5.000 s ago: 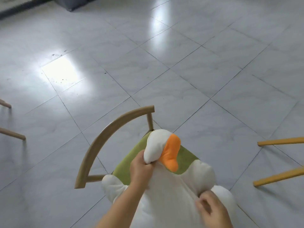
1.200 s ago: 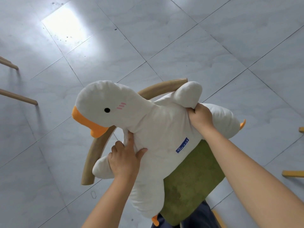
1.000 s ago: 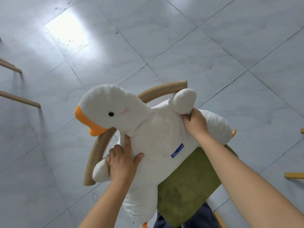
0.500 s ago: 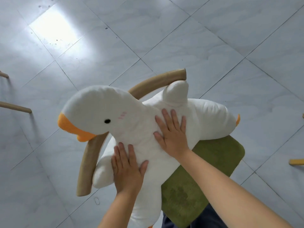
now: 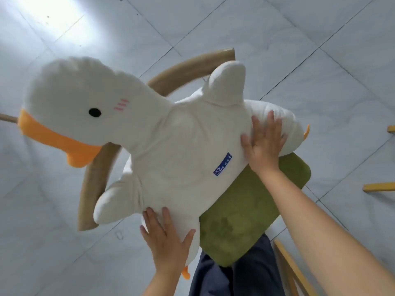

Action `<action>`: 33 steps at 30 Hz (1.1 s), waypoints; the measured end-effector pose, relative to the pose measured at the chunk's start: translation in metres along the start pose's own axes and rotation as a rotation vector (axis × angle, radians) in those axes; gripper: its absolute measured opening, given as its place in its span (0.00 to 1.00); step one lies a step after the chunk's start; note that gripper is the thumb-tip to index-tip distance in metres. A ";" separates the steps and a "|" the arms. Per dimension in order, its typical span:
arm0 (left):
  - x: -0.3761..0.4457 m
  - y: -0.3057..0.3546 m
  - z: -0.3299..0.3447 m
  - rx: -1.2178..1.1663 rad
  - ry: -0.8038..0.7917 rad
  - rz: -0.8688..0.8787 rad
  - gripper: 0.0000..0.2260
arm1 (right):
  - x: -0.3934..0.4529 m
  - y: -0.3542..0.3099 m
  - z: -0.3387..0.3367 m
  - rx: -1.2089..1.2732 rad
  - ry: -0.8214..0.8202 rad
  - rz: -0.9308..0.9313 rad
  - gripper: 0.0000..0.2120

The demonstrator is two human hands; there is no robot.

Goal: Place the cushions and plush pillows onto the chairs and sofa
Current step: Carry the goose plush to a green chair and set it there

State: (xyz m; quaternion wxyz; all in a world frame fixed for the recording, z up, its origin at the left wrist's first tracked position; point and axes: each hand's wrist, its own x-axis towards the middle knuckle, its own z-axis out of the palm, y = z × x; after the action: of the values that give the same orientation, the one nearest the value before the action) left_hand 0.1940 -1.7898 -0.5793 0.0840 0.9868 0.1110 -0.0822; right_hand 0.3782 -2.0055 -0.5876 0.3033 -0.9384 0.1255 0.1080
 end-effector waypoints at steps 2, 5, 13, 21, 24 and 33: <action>-0.001 0.001 0.013 0.087 -0.178 -0.057 0.45 | 0.013 0.004 0.007 -0.084 -0.200 0.010 0.35; 0.010 0.009 0.024 0.092 -0.437 -0.252 0.53 | 0.024 0.010 0.006 -0.127 -0.326 0.012 0.30; -0.055 0.000 0.016 -0.207 -0.228 -0.291 0.50 | -0.065 -0.003 0.009 0.044 -0.084 -0.324 0.33; -0.042 0.003 0.012 -0.266 -0.518 -0.467 0.38 | -0.075 -0.009 0.041 -0.286 -0.273 -0.397 0.40; -0.051 0.001 -0.031 -0.388 -0.499 -0.513 0.33 | -0.090 -0.032 0.010 -0.244 -0.386 -0.264 0.38; -0.171 -0.025 -0.126 -0.958 -0.384 -0.861 0.18 | -0.208 -0.099 -0.061 -0.267 -1.046 -0.436 0.23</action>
State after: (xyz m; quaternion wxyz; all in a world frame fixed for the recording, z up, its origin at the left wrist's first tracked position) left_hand 0.0419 -1.7775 -0.4299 0.4908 0.6760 0.5019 -0.2241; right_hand 0.2189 -1.9292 -0.4273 0.2191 -0.7945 -0.2521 0.5071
